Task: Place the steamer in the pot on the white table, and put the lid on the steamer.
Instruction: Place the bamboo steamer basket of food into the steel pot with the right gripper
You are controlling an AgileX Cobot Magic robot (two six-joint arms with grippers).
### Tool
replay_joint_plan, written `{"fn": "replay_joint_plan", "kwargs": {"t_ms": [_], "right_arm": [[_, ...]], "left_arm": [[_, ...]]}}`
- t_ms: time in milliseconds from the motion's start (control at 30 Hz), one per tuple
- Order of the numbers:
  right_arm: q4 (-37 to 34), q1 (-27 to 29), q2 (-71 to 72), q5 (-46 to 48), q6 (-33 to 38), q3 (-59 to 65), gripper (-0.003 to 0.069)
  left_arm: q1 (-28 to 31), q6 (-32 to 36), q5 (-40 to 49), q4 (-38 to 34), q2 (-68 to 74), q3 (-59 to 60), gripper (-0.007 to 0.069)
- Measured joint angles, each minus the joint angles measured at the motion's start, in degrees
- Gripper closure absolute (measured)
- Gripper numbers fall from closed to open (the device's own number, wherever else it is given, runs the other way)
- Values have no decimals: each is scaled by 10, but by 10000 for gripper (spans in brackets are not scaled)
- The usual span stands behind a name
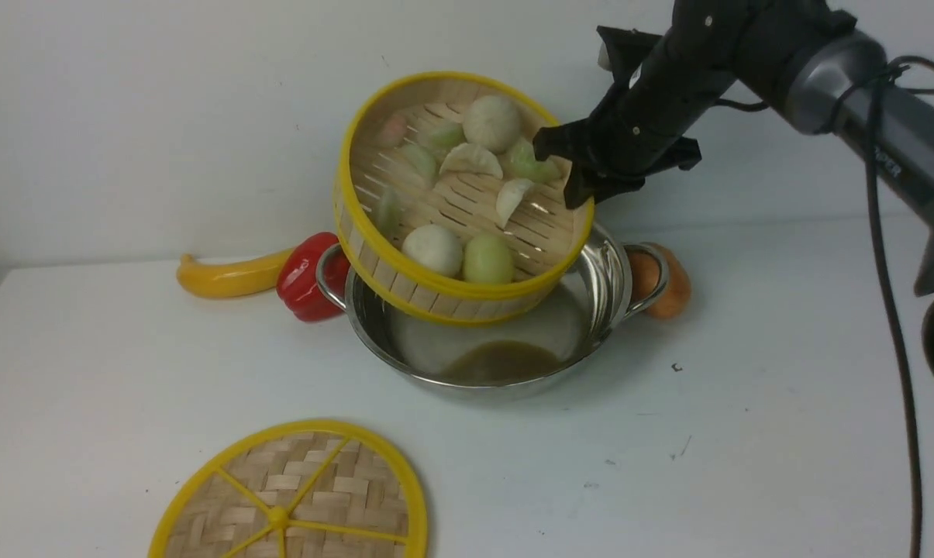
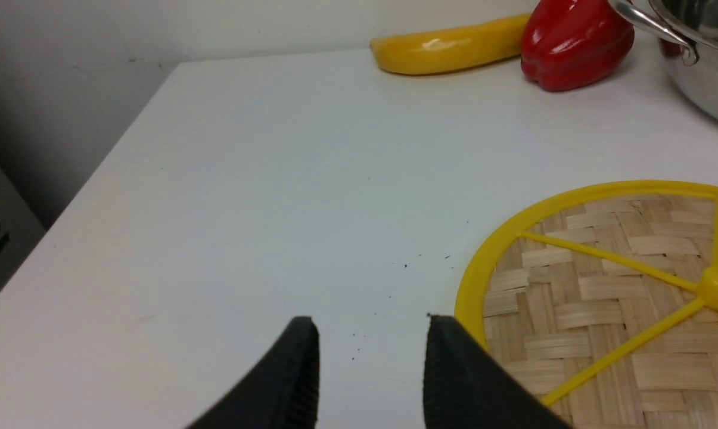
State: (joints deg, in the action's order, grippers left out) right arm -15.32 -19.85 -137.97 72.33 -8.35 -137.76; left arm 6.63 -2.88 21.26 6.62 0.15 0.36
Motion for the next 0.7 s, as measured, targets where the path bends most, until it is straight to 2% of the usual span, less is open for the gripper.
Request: {"fn": "replay_joint_plan", "kwargs": {"t_ms": [700], "right_arm": [[46, 0, -3, 3, -9, 19, 603]], "left_arm": [[0, 0, 0, 0, 0, 0, 384]]}}
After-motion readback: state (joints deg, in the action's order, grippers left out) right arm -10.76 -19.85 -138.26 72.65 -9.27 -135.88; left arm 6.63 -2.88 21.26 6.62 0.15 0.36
